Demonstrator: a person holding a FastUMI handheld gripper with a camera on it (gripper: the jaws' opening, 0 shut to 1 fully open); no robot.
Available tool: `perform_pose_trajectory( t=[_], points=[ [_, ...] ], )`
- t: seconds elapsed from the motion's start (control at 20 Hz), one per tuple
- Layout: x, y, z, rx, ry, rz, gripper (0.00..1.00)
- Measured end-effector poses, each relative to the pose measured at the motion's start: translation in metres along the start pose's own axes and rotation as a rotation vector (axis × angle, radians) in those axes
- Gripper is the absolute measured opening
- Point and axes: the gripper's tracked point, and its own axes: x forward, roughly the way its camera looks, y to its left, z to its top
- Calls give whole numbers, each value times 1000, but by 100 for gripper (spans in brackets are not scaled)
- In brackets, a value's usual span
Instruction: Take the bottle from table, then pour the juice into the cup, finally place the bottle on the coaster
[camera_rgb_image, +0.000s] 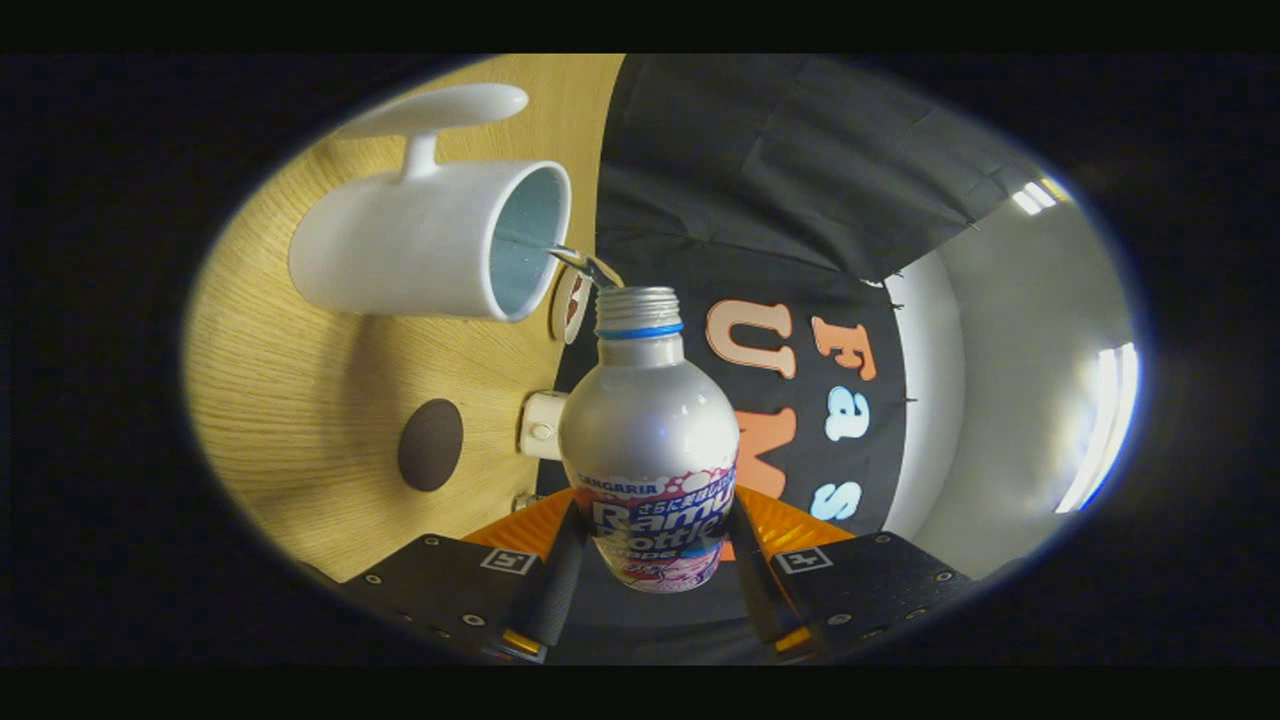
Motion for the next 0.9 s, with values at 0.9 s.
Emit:
perform_pose_trajectory(
  t=[0.9],
  points=[
    [4,-6,-1,-80,-28,-14,71]
  ],
)
